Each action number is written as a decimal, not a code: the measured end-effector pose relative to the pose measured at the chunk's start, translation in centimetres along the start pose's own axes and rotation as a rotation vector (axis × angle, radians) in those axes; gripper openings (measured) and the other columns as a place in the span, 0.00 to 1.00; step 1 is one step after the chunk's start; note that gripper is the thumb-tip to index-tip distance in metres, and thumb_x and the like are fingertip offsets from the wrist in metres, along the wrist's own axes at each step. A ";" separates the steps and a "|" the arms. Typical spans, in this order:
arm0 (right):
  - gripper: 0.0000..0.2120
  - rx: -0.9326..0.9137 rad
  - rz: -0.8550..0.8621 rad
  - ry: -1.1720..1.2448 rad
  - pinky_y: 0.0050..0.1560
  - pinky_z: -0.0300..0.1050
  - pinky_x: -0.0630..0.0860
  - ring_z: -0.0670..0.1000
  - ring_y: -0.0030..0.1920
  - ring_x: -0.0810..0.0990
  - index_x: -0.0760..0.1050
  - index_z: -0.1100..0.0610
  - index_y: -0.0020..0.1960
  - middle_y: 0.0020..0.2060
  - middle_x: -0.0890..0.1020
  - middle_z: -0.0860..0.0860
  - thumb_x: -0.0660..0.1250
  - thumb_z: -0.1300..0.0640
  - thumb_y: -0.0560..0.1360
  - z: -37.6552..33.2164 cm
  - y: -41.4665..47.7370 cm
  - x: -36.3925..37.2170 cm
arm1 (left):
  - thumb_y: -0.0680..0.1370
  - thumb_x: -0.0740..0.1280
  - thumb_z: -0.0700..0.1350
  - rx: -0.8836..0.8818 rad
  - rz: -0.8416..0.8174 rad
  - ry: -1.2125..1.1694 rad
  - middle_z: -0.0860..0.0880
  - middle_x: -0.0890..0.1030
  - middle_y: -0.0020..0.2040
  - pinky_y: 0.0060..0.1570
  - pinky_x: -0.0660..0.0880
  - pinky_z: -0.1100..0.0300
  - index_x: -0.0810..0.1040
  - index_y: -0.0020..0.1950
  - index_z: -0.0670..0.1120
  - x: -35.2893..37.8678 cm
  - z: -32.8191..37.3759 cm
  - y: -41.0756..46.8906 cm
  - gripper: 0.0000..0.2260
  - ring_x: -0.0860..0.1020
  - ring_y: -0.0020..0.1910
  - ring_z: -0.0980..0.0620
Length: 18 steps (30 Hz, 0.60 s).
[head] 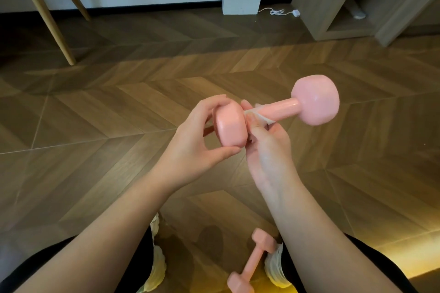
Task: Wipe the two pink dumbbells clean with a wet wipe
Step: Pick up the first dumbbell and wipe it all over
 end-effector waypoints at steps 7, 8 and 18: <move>0.19 -0.040 -0.192 -0.049 0.64 0.47 0.76 0.50 0.63 0.80 0.72 0.58 0.63 0.62 0.81 0.54 0.66 0.65 0.73 -1.1 -0.6 1.4 | 0.75 0.68 0.49 -0.443 -0.115 -0.564 0.45 0.81 0.62 0.51 0.80 0.57 0.72 0.69 0.46 0.6 -1.7 0.1 0.23 0.82 0.59 0.48; 0.20 -0.041 -0.227 -0.075 0.63 0.46 0.76 0.49 0.63 0.79 0.71 0.57 0.63 0.62 0.82 0.53 0.67 0.64 0.72 -1.3 -0.7 1.7 | 0.76 0.65 0.51 -0.497 -0.166 -0.630 0.42 0.81 0.62 0.52 0.80 0.54 0.73 0.69 0.45 1.0 -1.8 -0.2 0.22 0.82 0.58 0.45; 0.12 -0.088 -0.157 -0.114 0.58 0.52 0.80 0.53 0.58 0.83 0.75 0.57 0.59 0.55 0.85 0.53 0.67 0.60 0.75 -2.7 -0.3 1.0 | 0.69 0.78 0.47 -0.199 0.038 -0.357 0.55 0.80 0.62 0.52 0.77 0.62 0.71 0.69 0.51 0.1 -0.3 -0.2 0.30 0.80 0.61 0.54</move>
Point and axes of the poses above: each hand's wrist, its own y-axis towards the middle knuckle, its own x-axis out of the palm, z = x × y, the point moved 8 cm from there along y, towards the middle knuckle
